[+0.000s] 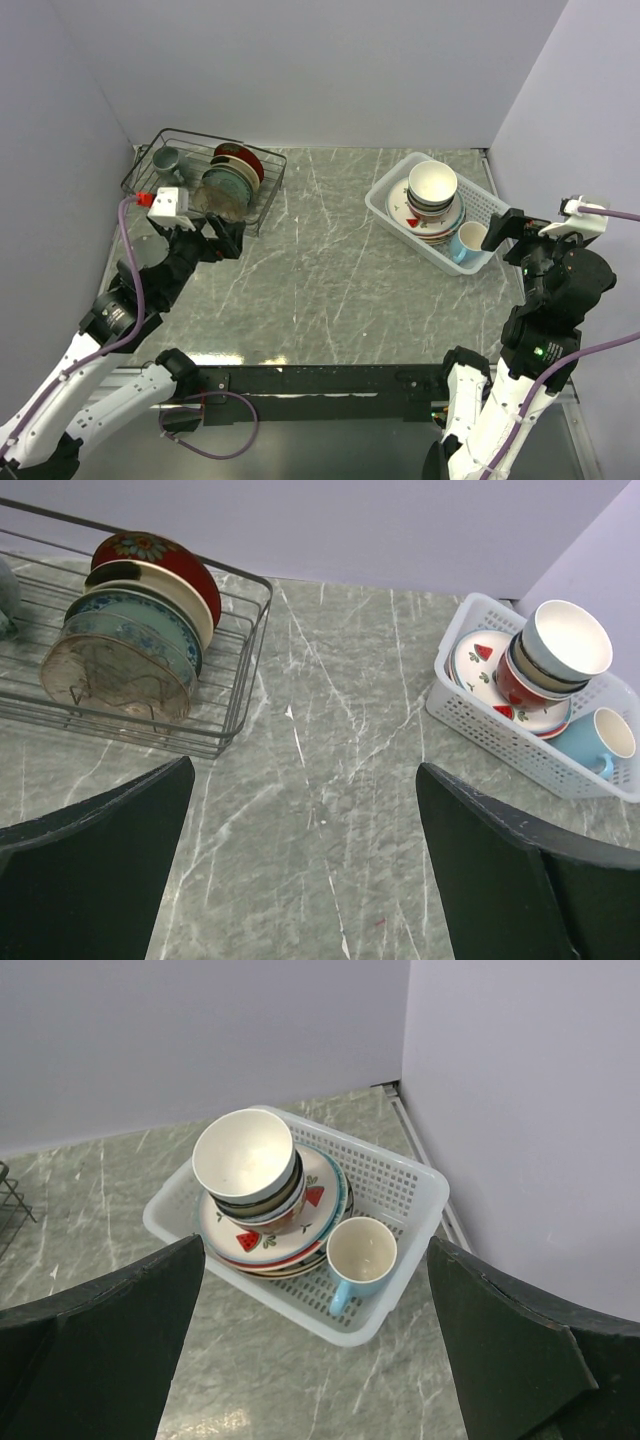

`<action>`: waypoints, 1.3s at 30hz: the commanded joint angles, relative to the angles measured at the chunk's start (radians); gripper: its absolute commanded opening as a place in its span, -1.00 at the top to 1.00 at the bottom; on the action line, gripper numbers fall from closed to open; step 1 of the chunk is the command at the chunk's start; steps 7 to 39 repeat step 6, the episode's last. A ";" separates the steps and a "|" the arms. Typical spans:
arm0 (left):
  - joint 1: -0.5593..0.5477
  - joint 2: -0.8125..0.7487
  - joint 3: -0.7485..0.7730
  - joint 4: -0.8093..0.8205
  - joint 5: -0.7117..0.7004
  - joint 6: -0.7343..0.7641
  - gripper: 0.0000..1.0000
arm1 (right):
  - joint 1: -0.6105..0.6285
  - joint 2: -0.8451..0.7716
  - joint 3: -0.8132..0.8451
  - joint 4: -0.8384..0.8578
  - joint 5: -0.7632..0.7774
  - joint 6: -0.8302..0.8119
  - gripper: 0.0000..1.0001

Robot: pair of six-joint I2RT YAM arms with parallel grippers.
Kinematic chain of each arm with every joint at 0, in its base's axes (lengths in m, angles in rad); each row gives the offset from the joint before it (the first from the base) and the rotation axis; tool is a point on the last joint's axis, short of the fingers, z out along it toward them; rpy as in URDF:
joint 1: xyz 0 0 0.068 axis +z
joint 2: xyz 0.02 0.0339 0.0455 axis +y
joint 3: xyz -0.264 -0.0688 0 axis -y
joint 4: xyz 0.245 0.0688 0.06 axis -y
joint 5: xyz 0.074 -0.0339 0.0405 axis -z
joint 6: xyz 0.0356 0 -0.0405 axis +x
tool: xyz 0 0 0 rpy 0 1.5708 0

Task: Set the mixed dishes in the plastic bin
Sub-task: Reset both arms

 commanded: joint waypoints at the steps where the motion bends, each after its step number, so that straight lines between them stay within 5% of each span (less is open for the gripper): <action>1: 0.005 -0.021 -0.005 0.046 0.012 -0.016 -0.99 | -0.005 0.004 -0.002 0.046 0.013 0.010 -1.00; 39: 0.005 -0.021 -0.003 0.048 0.011 -0.010 -0.99 | -0.005 0.010 -0.011 0.059 -0.013 0.003 -1.00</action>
